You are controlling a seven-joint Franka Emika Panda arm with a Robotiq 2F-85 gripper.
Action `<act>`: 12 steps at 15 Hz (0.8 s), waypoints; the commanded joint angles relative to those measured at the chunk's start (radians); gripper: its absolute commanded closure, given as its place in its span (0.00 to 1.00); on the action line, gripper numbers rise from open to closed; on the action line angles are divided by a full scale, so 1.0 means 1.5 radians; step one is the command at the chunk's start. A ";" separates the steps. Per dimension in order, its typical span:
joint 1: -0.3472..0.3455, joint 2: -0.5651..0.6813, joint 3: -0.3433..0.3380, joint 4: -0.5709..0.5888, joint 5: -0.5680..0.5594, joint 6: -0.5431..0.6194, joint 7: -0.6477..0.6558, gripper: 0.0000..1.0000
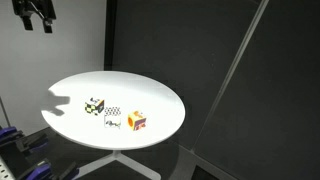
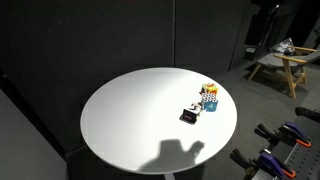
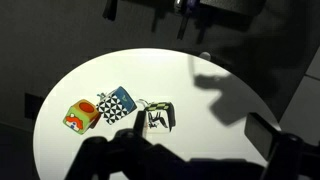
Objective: Move the middle toy foam to the left
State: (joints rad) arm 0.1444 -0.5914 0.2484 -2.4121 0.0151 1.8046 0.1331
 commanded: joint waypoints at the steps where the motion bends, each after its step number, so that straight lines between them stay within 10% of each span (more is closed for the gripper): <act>1: 0.009 0.002 -0.007 0.002 -0.004 -0.001 0.004 0.00; 12: 0.012 0.034 -0.024 0.022 0.013 0.018 -0.014 0.00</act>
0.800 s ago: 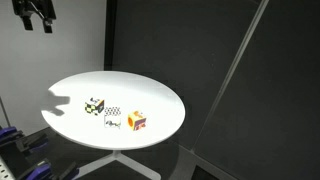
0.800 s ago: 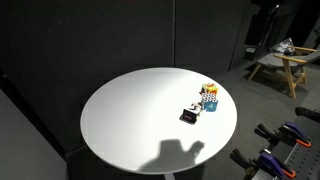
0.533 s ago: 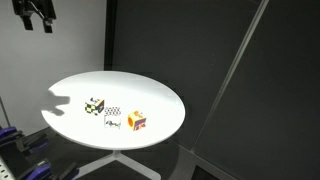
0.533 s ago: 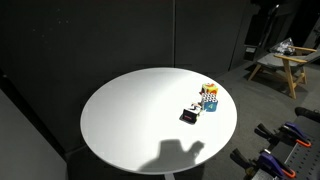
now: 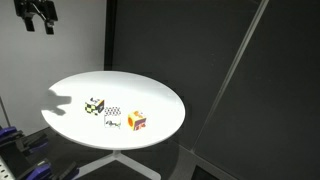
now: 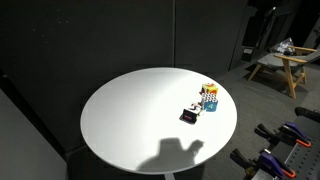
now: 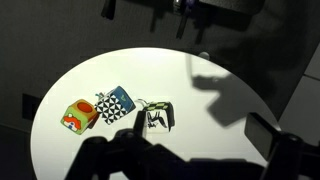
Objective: Move the middle toy foam to the left
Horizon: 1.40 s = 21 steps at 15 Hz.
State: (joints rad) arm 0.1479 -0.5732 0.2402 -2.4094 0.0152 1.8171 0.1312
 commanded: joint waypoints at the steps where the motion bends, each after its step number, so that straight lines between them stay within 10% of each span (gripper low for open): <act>1: 0.011 0.027 -0.022 0.023 0.015 0.016 -0.016 0.00; 21: 0.000 0.351 -0.059 0.114 0.027 0.333 -0.078 0.00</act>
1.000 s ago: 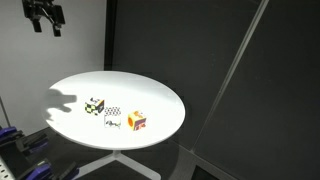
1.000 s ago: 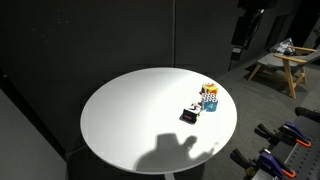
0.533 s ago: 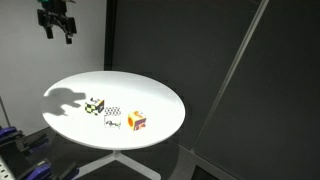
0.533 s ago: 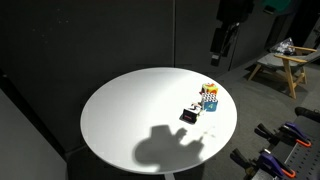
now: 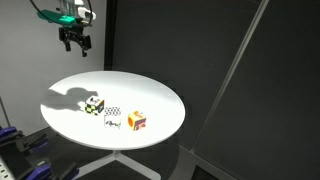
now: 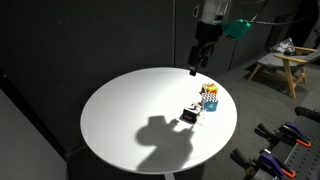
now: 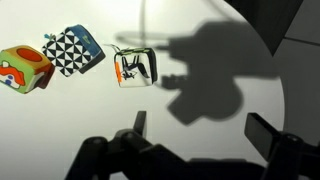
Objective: Move the middle toy foam to the left
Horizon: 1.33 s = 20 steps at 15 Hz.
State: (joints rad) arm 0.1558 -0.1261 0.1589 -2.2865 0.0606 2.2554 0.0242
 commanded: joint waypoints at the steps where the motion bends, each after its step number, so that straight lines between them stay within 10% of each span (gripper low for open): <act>1: -0.006 0.071 -0.006 0.038 -0.002 0.056 -0.006 0.00; 20: -0.022 0.210 -0.064 0.041 -0.092 0.109 0.050 0.00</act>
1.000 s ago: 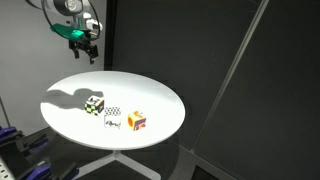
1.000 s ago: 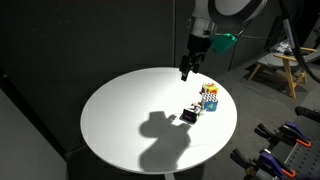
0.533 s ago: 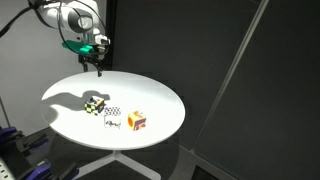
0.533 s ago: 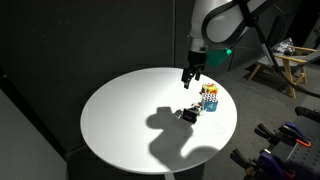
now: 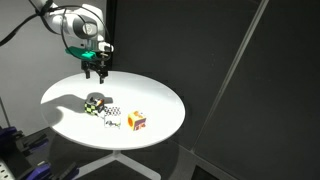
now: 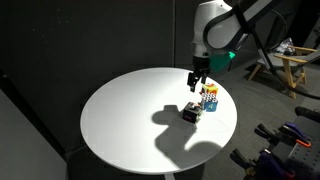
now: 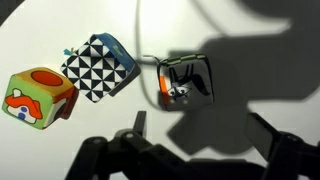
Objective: Move the middle toy foam to the left
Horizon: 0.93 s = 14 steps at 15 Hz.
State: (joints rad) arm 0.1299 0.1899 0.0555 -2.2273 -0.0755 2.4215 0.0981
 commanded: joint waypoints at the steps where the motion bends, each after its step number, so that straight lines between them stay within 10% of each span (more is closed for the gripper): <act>1: -0.005 0.000 0.005 0.001 -0.001 -0.002 0.000 0.00; 14: -0.007 0.045 -0.023 0.020 -0.007 0.016 0.098 0.00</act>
State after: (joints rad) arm 0.1283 0.2213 0.0384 -2.2250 -0.0755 2.4347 0.1732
